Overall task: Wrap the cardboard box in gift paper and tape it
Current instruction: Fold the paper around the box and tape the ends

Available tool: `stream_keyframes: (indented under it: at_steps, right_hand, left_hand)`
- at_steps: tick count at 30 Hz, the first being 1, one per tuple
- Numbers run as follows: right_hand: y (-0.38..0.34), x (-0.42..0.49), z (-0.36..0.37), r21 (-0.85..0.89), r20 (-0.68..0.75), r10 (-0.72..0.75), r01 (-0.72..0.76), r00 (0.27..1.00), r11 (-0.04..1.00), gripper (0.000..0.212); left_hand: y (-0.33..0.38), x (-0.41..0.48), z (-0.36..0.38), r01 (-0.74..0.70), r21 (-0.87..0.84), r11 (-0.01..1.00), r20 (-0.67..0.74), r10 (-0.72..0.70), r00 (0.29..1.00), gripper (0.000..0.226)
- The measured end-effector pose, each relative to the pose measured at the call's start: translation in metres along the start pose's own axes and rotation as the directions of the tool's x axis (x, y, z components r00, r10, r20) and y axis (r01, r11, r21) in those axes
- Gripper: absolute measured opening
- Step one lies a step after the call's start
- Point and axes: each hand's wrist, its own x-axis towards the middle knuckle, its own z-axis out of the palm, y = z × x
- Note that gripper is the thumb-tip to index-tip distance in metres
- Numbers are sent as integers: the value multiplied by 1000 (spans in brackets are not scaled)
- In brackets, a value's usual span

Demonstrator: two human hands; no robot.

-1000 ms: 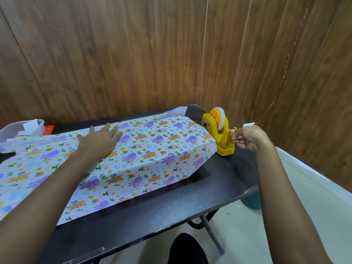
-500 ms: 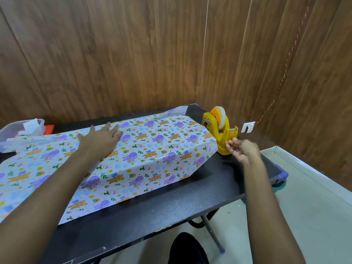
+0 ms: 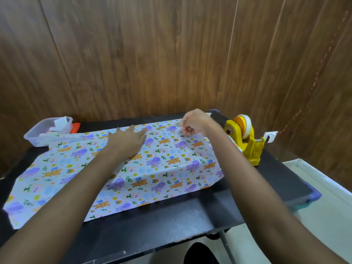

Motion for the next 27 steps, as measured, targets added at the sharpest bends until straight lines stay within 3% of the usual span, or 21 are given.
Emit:
stream_keyframes:
  at_steps: [3, 6, 10, 15, 18, 21, 23, 27]
  right_hand:
    - [-9, 29, 18, -147, -44, 6, -13, 999, 989, 25]
    - [-16, 45, 27, -258, -93, 109, -130, 990, 957, 30]
    - [-16, 52, 28, -242, -124, 193, -218, 973, 945, 33]
    - [-19, 58, 28, -249, -97, 251, -268, 963, 931, 26]
    - [-25, 58, 25, -302, -56, 372, -371, 926, 878, 25]
    - [-28, 52, 20, -357, -102, 454, -459, 885, 814, 30]
    - [-22, 49, 16, -378, -122, 418, -431, 900, 819, 33]
    - [-9, 43, 23, -462, -133, 5, -67, 991, 884, 11]
  left_hand:
    - [2, 1, -1, -70, -19, 997, -8, 70, 998, 49]
    - [-1, 5, -1, -195, -60, 979, -24, 194, 981, 49]
    - [0, 4, -7, -299, -26, 954, 9, 299, 954, 49]
    - [4, 2, -11, -319, 20, 948, -14, 319, 948, 48]
    - [4, 1, -11, -323, 17, 946, -28, 323, 946, 48]
    - [3, 0, -11, -324, 22, 946, -45, 325, 945, 48]
    - [3, 0, -11, -322, 27, 946, -57, 323, 945, 48]
    - [2, -1, -9, -318, 20, 948, -69, 319, 945, 48]
